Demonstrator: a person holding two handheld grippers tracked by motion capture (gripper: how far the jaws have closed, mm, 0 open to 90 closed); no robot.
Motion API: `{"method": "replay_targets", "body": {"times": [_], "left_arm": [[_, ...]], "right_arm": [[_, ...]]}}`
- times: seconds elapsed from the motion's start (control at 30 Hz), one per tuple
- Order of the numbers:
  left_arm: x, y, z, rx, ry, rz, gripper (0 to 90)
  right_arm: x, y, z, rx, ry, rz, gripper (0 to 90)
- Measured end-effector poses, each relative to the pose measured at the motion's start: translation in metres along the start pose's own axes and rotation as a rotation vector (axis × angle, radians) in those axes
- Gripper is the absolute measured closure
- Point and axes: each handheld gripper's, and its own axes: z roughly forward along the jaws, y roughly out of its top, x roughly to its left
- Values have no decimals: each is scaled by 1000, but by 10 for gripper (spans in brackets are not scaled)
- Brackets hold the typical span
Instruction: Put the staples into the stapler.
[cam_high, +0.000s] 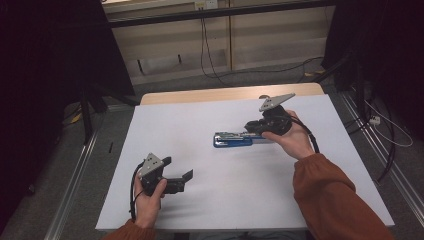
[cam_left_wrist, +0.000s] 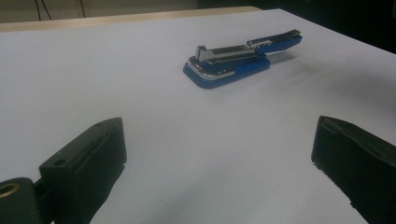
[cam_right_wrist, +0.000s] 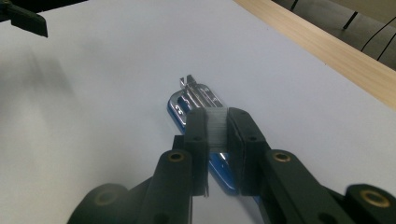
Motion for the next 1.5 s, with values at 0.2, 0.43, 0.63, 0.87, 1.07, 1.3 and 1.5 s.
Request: {"method": "replay_targets", "body": {"times": [0.2,0.43,0.63,0.87,1.07,1.3,1.5], "left_arm": [[0,0,1,2,-2,2,33],[1,0,1,3,-3,3,33],[0,0,1,2,-6,0,33],[1,0,1,5,5,1,33],[1,0,0,6,13,1,31],[1,0,1,9,8,1,31],[1,0,1,5,13,-3,31]], "right_arm": [[-1,9,7,19,5,-17,790],[-3,17,16,38,14,-24,790],[-5,23,24,61,28,-39,790],[-7,26,33,72,39,-32,790],[-6,28,40,73,54,-42,790],[-10,27,48,76,57,-32,790],[-8,29,54,65,71,-26,790]]}}
